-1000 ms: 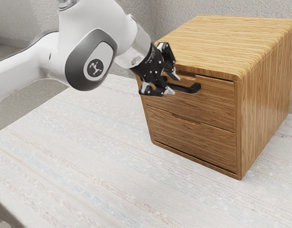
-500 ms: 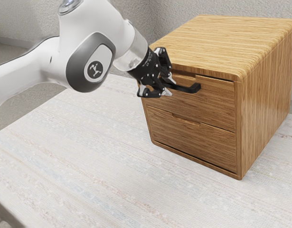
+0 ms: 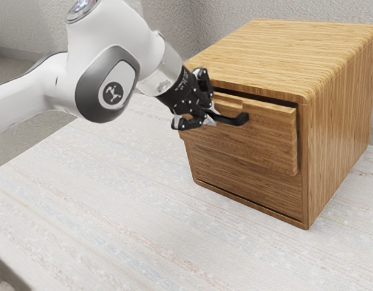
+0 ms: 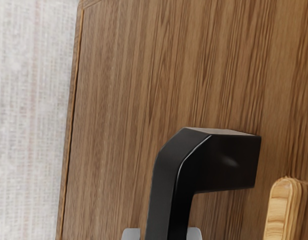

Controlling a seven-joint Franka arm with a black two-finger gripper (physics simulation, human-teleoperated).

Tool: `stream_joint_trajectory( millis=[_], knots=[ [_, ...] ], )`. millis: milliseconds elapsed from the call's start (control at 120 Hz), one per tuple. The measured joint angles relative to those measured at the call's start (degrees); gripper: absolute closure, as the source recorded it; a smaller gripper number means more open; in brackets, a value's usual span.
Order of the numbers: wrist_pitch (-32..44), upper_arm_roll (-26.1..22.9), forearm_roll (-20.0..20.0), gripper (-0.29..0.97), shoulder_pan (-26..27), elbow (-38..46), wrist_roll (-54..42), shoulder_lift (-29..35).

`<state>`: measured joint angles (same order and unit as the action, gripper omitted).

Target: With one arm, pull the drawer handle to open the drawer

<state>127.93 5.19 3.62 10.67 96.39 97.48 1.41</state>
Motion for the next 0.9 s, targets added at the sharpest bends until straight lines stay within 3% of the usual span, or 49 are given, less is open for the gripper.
stream_joint_trajectory(
  millis=[900],
  knots=[
    [-0.14, 1.44, -0.02, 0.73, 2.40, 12.37, -0.52, 12.15]
  ],
)
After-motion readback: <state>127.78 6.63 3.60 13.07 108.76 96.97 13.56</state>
